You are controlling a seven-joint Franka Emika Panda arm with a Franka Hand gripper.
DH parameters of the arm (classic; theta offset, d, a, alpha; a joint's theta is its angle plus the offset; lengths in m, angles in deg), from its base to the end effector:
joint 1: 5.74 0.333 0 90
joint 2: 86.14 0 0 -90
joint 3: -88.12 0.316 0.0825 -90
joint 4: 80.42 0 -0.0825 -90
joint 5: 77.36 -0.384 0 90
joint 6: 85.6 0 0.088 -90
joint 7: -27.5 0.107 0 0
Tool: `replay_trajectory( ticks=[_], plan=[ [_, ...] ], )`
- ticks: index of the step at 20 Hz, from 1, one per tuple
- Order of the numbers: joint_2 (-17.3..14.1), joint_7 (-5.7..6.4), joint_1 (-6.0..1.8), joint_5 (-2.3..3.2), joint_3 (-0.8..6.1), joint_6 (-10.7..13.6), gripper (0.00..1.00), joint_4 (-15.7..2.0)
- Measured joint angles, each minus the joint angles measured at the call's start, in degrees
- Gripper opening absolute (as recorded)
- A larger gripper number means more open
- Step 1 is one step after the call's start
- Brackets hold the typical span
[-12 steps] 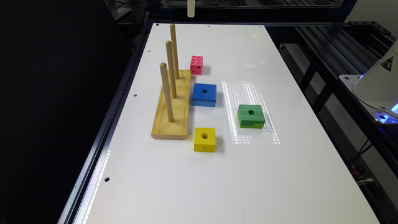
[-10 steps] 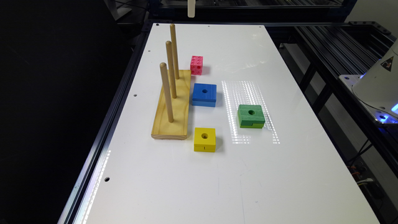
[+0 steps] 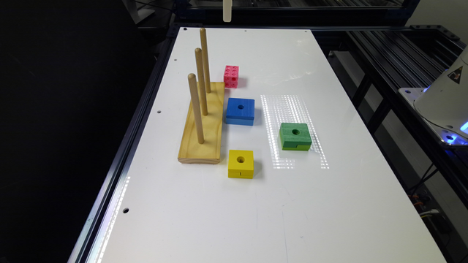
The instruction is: Pick up pink block.
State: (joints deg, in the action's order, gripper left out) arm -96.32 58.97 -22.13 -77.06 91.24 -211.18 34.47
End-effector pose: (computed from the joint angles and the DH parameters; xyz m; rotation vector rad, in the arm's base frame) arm 0.5717 -0.1359 0.3703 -2.9002 1.1900 -0.0129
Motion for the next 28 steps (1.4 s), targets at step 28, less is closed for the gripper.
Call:
replay_trajectory(
  ticks=[28],
  plan=[
    [-2.5, -2.3, -3.68, 0.09, -0.1, -7.5, 1.0, 5.75]
  ],
)
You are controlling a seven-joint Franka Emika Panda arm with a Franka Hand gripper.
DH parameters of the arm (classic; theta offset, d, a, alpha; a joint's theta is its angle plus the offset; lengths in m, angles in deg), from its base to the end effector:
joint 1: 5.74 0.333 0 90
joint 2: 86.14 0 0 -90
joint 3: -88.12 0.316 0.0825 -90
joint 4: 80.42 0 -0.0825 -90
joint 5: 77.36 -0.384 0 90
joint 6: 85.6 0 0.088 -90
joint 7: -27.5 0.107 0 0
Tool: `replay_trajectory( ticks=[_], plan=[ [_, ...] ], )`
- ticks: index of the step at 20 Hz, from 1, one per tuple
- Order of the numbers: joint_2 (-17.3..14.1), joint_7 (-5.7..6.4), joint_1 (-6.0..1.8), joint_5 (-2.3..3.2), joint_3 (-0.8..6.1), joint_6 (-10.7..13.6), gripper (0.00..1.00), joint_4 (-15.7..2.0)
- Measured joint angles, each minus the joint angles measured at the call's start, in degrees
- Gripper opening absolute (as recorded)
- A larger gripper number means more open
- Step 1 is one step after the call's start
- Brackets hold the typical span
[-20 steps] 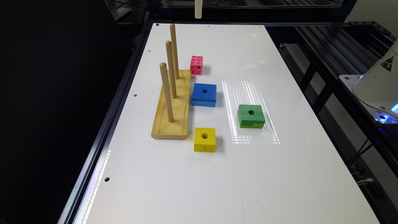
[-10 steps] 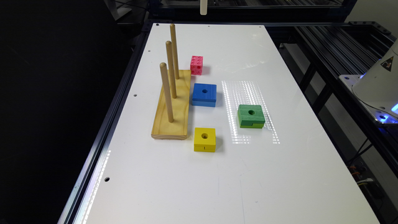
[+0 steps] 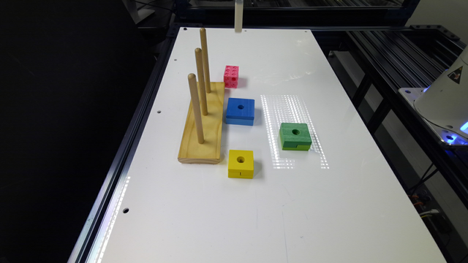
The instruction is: Pick up pink block.
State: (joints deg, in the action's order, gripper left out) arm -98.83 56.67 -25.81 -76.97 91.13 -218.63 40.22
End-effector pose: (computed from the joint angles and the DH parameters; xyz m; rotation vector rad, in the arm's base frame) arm 0.5479 -0.1688 0.3124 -2.8859 1.2260 0.0087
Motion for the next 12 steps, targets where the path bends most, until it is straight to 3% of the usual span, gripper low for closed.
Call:
replay_trajectory(
  ticks=[5, 12],
  plan=[
    [-1.0, -0.01, 0.0, 0.0, 0.0, -1.0, 1.0, 0.22],
    [-5.6, -0.01, 0.02, 0.04, 0.21, -6.4, 1.0, 0.82]
  ],
)
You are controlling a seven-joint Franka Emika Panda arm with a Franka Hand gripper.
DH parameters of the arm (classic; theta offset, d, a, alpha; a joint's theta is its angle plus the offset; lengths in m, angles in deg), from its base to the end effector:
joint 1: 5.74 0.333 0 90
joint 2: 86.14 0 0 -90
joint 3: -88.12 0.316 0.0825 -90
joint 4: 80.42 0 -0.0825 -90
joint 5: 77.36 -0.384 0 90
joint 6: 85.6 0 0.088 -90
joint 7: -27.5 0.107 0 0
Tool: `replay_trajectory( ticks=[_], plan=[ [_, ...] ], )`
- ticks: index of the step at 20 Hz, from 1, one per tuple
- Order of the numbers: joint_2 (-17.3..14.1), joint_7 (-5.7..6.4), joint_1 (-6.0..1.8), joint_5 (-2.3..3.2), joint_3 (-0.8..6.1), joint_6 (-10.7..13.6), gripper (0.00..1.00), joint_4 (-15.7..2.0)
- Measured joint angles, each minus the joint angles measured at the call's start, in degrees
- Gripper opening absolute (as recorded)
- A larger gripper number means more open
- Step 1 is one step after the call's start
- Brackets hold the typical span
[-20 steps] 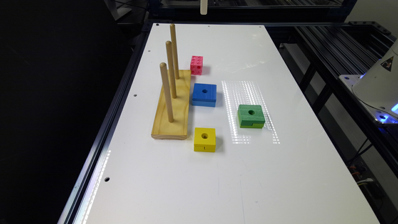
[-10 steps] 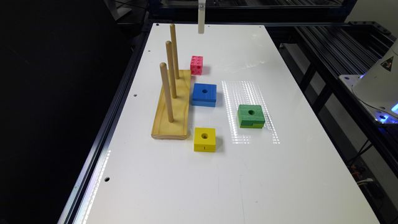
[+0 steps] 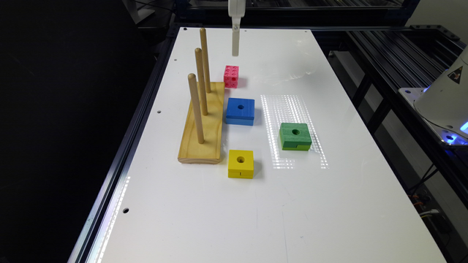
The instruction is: Pick up pink block.
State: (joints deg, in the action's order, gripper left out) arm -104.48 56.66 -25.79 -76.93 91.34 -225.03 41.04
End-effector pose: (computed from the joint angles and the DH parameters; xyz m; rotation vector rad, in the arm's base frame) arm 0.5512 -0.1671 0.2597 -2.8826 1.2183 0.0114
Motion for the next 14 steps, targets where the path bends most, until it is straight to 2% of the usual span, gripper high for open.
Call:
replay_trajectory(
  ticks=[4, 7, 12, 14],
  plan=[
    [-0.1, 0.33, 0.06, 0.0, 1.04, -0.2, 1.0, -0.05],
    [-0.1, 0.46, 0.06, 0.0, 1.57, -0.2, 1.0, -0.05],
    [-0.4, 0.49, 0.06, 0.0, 1.83, -0.2, 1.0, 0.09],
    [-1.6, 0.48, 0.06, 0.0, 1.83, -1.7, 1.0, 0.58]
  ],
)
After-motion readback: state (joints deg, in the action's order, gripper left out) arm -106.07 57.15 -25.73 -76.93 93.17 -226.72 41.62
